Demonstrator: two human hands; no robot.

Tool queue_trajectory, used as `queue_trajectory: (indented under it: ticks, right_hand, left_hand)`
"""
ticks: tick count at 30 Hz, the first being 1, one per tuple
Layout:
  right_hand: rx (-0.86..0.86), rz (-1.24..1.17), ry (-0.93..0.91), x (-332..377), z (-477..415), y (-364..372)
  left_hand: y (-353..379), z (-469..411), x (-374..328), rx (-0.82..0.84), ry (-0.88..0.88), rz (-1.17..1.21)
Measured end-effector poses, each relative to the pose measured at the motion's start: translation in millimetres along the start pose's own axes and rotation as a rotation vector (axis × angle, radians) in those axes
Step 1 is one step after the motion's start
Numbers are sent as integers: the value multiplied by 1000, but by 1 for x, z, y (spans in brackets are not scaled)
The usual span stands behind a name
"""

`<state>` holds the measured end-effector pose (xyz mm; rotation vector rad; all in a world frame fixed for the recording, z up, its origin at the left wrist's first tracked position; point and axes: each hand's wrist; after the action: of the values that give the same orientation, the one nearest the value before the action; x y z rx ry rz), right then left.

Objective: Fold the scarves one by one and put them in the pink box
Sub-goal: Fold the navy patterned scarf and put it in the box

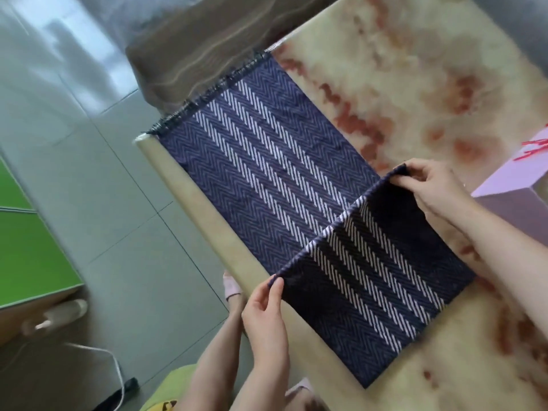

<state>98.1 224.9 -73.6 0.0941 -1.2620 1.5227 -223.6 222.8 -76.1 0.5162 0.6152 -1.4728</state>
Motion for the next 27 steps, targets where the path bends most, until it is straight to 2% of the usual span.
queue_trajectory:
  ticks: [5,11,20,27]
  right_hand:
    - [-44,-4,-60,55,-68,27]
    - [-82,-60,-46,118,-142,54]
    - [-99,-12,-88,184,-211,87]
    - [-129,80,-54,205,-249,103]
  left_hand:
    - [5,-66,-54,-73,75,46]
    - [13,-127,-120,-94,197,89]
    - [12,-199,-180,-152,230,126]
    - [11,-238,-207,-166,227,100]
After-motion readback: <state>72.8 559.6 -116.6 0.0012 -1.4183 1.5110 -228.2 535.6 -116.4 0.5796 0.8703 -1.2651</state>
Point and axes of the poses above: each hand's wrist, its own z-axis away from the middle knuckle, its own y-axis out of the palm, x = y × z, and after that the axes turned 8 degrees about z, right-handed
